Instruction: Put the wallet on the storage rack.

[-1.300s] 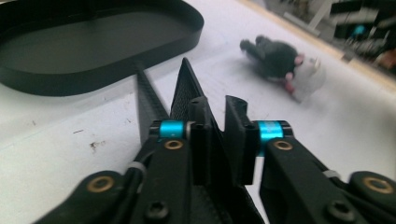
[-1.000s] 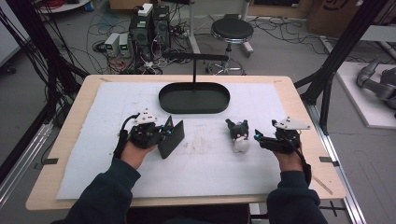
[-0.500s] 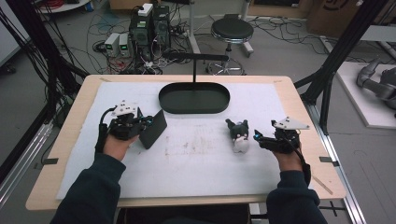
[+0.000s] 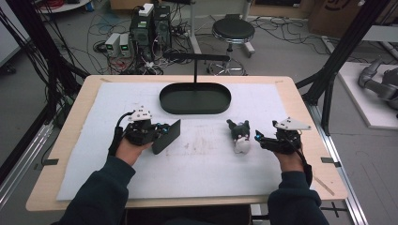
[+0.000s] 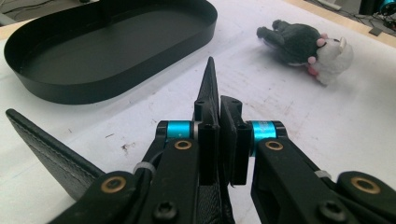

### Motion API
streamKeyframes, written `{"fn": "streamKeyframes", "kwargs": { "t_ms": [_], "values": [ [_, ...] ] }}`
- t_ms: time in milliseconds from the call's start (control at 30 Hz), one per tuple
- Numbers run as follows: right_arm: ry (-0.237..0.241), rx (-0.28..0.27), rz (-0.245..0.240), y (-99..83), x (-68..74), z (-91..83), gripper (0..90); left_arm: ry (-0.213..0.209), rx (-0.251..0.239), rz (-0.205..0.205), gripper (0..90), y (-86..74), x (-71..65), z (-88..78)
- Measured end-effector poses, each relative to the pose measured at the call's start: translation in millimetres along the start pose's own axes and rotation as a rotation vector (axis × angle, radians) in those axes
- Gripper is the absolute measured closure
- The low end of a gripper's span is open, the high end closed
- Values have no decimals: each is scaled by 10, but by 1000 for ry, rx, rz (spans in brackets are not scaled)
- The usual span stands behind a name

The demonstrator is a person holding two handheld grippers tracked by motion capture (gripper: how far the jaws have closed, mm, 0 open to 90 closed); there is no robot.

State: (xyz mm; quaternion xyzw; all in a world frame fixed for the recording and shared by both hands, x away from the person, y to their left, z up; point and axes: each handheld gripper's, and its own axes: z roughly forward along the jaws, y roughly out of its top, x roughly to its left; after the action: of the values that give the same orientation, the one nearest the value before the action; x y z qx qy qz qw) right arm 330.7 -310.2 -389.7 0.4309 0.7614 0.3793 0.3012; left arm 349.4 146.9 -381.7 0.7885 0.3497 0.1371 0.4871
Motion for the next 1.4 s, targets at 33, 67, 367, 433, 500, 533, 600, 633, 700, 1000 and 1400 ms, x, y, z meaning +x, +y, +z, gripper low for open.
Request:
{"fn": "streamKeyframes", "kwargs": {
  "t_ms": [33, 67, 367, 433, 500, 533, 600, 633, 700, 1000, 1400],
  "values": [
    [0, 0, 0, 0, 0, 1, 241, -2, -2, -5, 843, -4, 1, -1],
    [1, 0, 0, 1, 2, 1, 241, 1, -4, -6, 836, -7, 4, -3],
    [0, 1, -1, -1, 1, -3, 241, 90, -173, -19, 367, -39, -16, -151],
    [-2, 1, -1, -1, 1, -7, 242, 158, -208, -19, 268, -86, -49, -217],
    [-2, 0, 0, -3, 0, -7, 242, 206, -222, -15, 204, -135, -80, -255],
    [-1, 2, 2, -3, 3, -7, 242, 227, -227, -19, 176, -163, -96, -265],
    [-1, 3, 1, -1, 7, -2, 242, 254, -227, -28, 176, -219, -123, -263],
    [0, 1, -3, 0, 10, 1, 242, 272, -225, -36, 175, -246, -133, -256],
    [2, 3, -7, 7, 20, 3, 242, 290, -214, -46, 176, -293, -147, -223],
    [4, 2, -4, 0, 14, 4, 242, 238, -94, -85, 416, -454, -72, 8],
    [3, 4, 4, -12, 3, -3, 251, 183, -195, -106, 766, -268, 98, -150]
  ]
}}
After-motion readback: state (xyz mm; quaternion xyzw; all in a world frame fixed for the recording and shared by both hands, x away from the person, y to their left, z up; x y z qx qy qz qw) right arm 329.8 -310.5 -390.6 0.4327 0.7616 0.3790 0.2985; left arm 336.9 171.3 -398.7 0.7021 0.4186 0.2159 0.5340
